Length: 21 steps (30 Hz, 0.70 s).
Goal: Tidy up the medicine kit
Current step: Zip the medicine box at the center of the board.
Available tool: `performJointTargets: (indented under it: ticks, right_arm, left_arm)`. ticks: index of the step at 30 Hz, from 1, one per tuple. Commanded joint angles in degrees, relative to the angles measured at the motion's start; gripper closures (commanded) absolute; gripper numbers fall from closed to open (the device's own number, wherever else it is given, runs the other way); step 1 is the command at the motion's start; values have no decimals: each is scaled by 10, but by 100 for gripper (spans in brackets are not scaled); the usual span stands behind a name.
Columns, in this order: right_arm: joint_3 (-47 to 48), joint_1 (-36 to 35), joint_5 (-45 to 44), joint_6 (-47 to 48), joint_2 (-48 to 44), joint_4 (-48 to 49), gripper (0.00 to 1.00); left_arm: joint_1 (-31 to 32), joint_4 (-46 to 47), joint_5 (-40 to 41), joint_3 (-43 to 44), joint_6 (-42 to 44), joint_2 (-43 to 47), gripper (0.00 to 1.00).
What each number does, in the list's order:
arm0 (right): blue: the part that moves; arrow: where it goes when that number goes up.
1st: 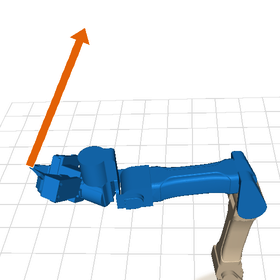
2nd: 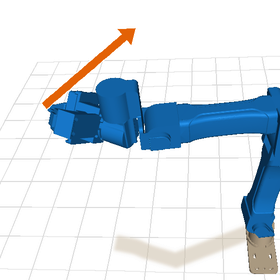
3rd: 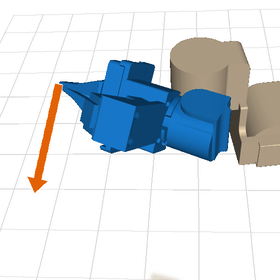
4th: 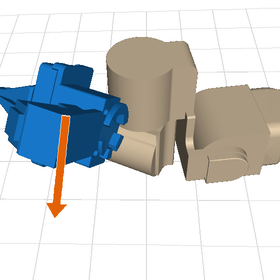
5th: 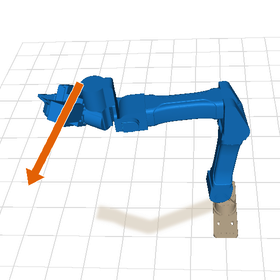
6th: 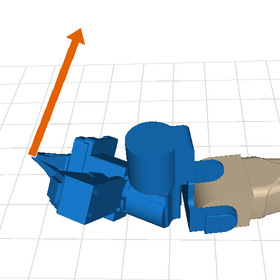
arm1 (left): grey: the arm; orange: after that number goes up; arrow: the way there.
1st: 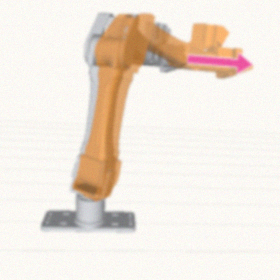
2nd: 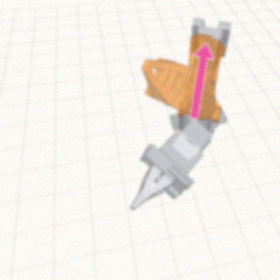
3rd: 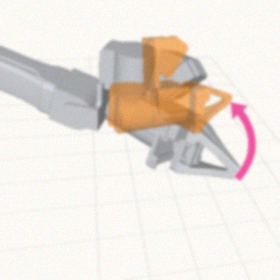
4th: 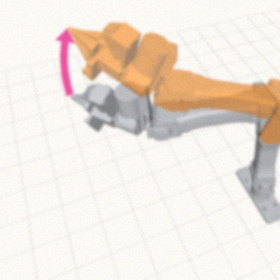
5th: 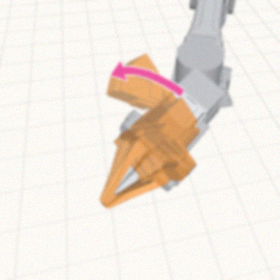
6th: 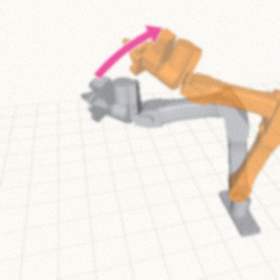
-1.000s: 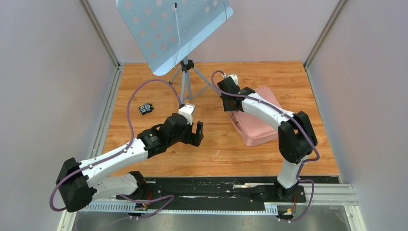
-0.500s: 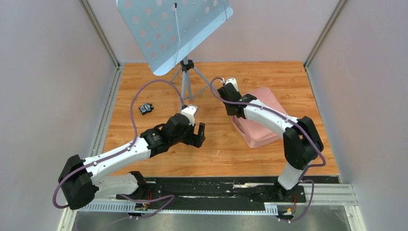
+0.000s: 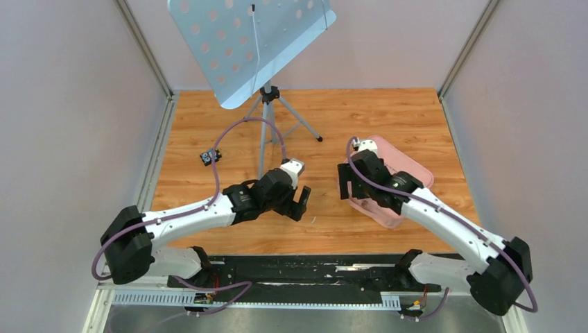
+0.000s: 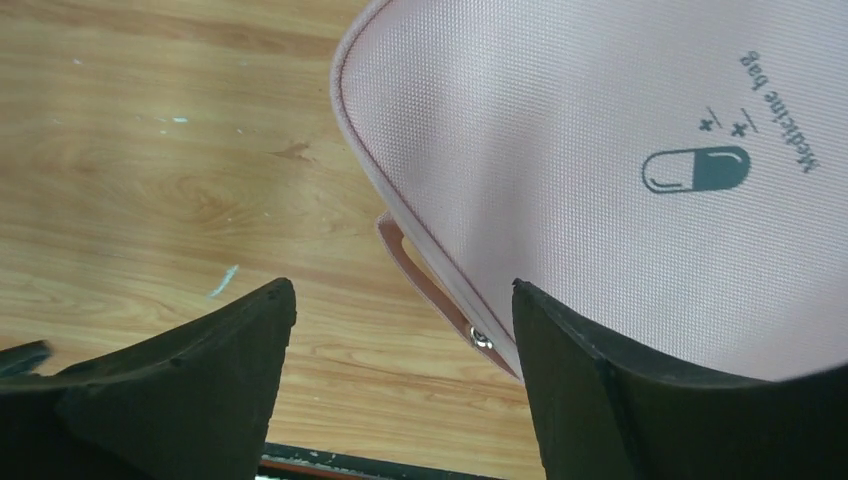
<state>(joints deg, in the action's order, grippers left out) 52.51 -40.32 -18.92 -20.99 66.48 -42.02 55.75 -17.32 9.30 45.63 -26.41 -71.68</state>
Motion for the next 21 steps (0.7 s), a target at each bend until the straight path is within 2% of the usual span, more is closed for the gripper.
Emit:
performJointTargets:
  ticks: [1,4,7,10,11,13,18,21]
  right_arm:
    - [5,26,-20,-97,-69,-9,19]
    - [6,157,37,-123,-115,-10,21]
    - [-5,312,98,-143,-157,-9,22]
    - [-24,448,151,-166,-186,-9,17]
    - [-32,478,169,-172,-195,-8,10]
    - [-54,535,216,-179,-208,-8,6]
    - [-123,655,350,-184,-221,22,6]
    - [-150,688,415,-180,-212,54,7]
  left_arm:
    - [28,22,9,52,9,-26,2]
    - [38,34,-1,93,7,-60,2]
    - [38,2,10,198,20,-143,1]
    - [38,0,3,265,46,-208,1]
    - [38,5,2,291,51,-233,0]
    - [37,6,6,331,62,-266,0]
    - [18,-17,-18,429,84,-358,0]
    - [3,-10,-45,464,87,-402,0]
